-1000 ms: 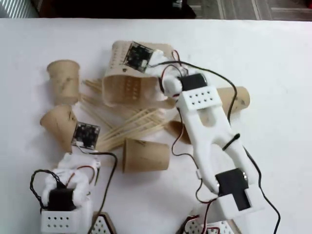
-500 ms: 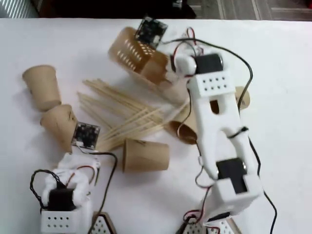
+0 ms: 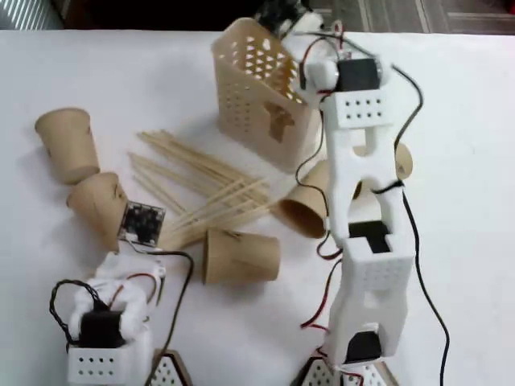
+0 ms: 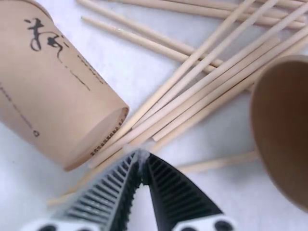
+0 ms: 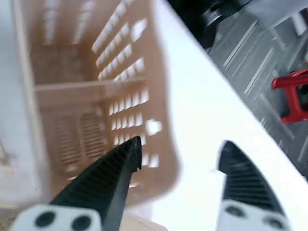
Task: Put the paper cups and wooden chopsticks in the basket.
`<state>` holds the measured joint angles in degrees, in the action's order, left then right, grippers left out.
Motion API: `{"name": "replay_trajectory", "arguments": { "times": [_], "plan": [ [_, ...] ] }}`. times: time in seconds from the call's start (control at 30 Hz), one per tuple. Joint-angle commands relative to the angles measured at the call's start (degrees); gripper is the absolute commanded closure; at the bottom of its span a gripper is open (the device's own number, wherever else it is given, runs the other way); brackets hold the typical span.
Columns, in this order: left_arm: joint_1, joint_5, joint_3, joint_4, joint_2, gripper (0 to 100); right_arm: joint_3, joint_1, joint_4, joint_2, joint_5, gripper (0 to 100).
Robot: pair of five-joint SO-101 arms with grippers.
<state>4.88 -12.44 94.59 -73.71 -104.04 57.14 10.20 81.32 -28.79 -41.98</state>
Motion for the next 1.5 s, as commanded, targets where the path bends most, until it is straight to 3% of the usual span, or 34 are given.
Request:
{"name": "replay_trajectory", "arguments": {
  "times": [0.0,0.37,0.9,1.03,1.23,1.47],
  "plan": [
    [-0.22,-0.35,-1.23,0.35,-0.13,97,9.32,1.8,3.56,1.19,2.11,68.3],
    [-0.22,-0.35,-1.23,0.35,-0.13,97,13.19,14.9,7.25,0.84,5.8,68.3],
    [-0.22,-0.35,-1.23,0.35,-0.13,97,12.31,15.78,-0.4,-11.47,6.07,68.6],
    [-0.22,-0.35,-1.14,0.35,-0.13,97,12.31,15.87,-0.22,-12.35,5.45,79.6],
    [-0.22,-0.35,-1.14,0.35,-0.13,97,12.22,15.87,5.49,-12.26,-7.03,97.1],
    [-0.22,-0.35,-1.14,0.35,-0.13,97,12.4,17.27,13.49,-12.0,-18.11,97.9]
  ]
}}
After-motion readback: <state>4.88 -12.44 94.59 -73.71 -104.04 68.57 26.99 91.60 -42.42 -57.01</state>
